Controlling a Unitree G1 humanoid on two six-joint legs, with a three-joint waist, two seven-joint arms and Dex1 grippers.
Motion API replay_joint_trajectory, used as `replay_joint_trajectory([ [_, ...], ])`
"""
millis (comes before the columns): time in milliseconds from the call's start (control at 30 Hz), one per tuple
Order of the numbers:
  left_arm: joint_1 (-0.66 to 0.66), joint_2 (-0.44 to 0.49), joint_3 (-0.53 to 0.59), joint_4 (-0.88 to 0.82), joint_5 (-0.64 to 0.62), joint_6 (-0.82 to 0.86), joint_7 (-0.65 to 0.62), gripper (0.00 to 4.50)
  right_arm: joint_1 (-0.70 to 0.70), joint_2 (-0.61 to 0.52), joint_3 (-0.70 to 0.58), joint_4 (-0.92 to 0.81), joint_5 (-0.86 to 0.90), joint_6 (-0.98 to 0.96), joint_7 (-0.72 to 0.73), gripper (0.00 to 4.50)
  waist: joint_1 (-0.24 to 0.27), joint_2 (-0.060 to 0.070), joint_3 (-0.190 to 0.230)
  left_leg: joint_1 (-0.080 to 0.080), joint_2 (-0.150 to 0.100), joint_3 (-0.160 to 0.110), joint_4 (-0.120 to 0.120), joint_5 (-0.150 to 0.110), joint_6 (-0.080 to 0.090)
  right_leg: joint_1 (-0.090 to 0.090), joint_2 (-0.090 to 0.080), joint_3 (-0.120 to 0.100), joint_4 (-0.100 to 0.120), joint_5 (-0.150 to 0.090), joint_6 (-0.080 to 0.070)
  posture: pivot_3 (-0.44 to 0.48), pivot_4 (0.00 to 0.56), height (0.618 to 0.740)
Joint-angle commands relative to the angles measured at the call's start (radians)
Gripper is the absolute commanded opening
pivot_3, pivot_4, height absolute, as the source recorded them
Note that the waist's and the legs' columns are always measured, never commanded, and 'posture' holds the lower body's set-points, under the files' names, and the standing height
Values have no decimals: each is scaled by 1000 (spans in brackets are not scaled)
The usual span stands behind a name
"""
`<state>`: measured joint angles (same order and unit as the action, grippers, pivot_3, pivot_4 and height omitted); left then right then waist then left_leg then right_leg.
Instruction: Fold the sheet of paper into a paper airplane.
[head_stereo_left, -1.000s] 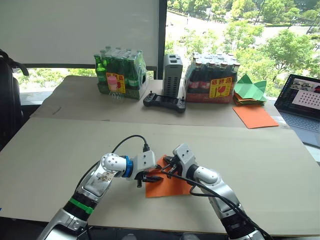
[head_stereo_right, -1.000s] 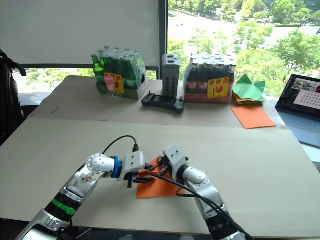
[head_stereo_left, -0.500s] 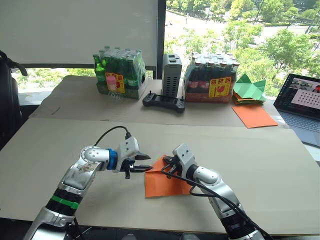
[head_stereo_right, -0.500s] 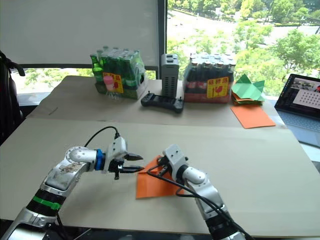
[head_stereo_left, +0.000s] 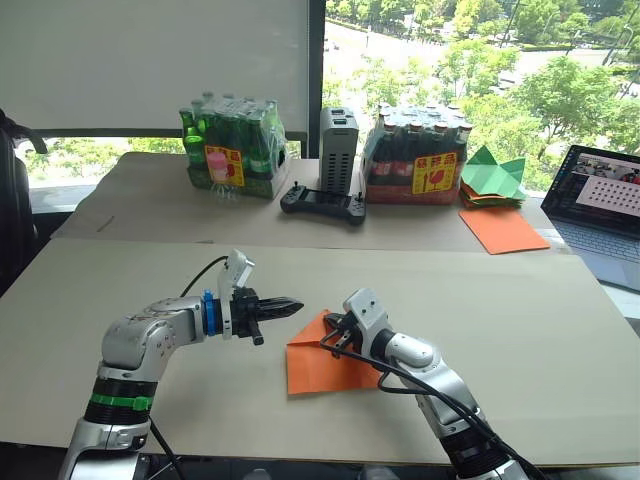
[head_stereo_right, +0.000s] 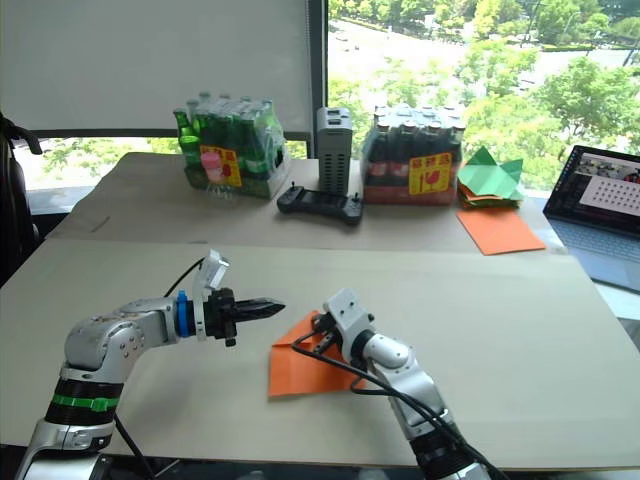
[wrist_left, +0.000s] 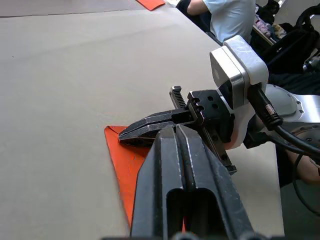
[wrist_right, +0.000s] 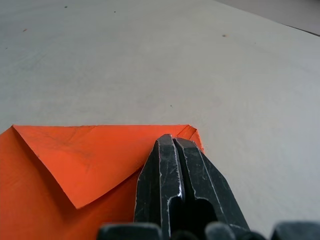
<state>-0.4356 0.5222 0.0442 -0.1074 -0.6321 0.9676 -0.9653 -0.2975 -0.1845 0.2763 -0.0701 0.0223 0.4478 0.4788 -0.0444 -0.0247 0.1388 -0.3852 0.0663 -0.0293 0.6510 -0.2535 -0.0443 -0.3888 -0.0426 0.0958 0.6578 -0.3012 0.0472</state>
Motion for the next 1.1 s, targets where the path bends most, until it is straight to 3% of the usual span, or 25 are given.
replay_joint_trajectory([
  [33,23,-14,-44,-27,4,5,34,41,10,-12,4,14,-9,4,-1,20,0,0,0,0,0,0,0,0,0,0,0,0,0,0,0,0,150,740],
  [333,42,-35,-116,55,72,-27,113,41,24,-15,4,-5,-9,11,-8,20,1,0,0,0,0,0,0,0,0,0,0,0,0,0,0,0,150,740],
  [633,66,-32,-180,100,139,-75,114,41,21,-7,-16,-24,5,-41,-13,20,3,0,0,0,0,0,0,0,0,0,0,0,0,0,0,0,150,740],
  [833,76,-28,-190,101,146,-81,115,41,16,46,-32,-65,74,-61,15,20,2,0,0,0,0,0,0,0,0,0,0,0,0,0,0,0,150,740],
  [1100,74,-27,-180,106,145,-79,126,41,-15,58,22,-37,39,-67,28,20,2,0,0,0,0,0,0,0,0,0,0,0,0,0,0,0,150,740],
])
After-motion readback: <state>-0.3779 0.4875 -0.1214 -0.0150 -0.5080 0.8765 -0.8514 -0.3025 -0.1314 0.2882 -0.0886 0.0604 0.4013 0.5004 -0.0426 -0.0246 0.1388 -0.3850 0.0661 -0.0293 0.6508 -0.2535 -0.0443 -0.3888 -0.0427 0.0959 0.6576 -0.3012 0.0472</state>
